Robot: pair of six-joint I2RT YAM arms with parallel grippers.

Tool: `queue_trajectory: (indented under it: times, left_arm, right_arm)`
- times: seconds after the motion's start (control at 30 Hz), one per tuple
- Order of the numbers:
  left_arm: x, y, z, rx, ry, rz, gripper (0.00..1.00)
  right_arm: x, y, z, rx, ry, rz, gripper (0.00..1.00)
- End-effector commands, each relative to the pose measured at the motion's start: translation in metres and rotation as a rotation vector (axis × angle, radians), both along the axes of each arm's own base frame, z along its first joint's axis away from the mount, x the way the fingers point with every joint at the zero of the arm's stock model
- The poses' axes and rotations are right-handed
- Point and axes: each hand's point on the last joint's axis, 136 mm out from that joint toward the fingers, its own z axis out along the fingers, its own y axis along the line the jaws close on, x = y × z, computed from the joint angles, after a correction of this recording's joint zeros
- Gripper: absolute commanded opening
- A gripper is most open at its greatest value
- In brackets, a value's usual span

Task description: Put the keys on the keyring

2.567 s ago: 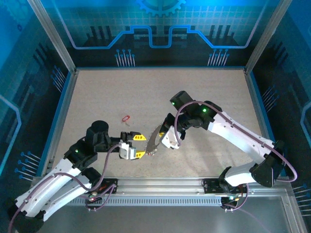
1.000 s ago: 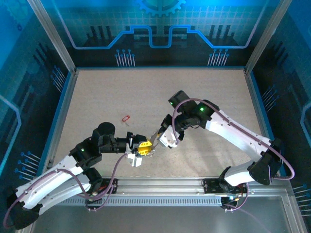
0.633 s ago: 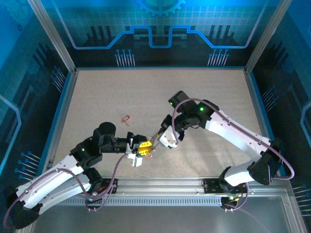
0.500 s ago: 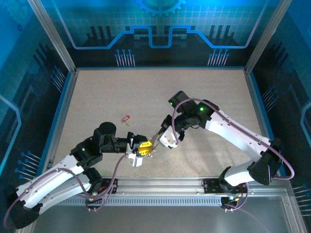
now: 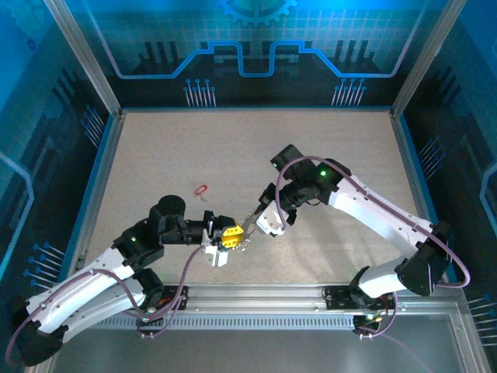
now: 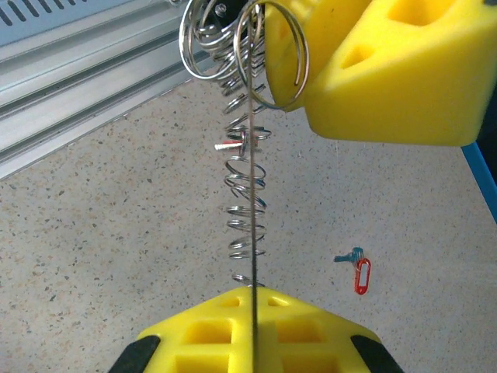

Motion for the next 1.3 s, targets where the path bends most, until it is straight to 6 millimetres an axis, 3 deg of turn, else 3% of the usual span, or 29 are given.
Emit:
queue_trajectory:
  times: [0.0, 0.33, 0.93, 1.27]
  left_arm:
    - [-0.0058, -0.0046, 0.0110, -0.029, -0.046, -0.048, 0.23]
    - [-0.0086, -0.0051, 0.0119, -0.024, -0.048, -0.069, 0.19]
    - [-0.0084, -0.0065, 0.0128, -0.024, -0.088, -0.080, 0.28]
    - [-0.0031, -0.0083, 0.0117, -0.027, -0.131, -0.070, 0.22]
  right_arm:
    - [-0.0026, 0.0004, 0.0109, 0.030, 0.023, 0.005, 0.00]
    - [-0.0024, -0.0011, 0.0098, 0.028, 0.027, -0.005, 0.00]
    - [0.0016, -0.0023, 0.0090, 0.030, 0.048, -0.033, 0.00]
    - [0.0026, -0.0029, 0.0082, 0.023, 0.047, -0.034, 0.00]
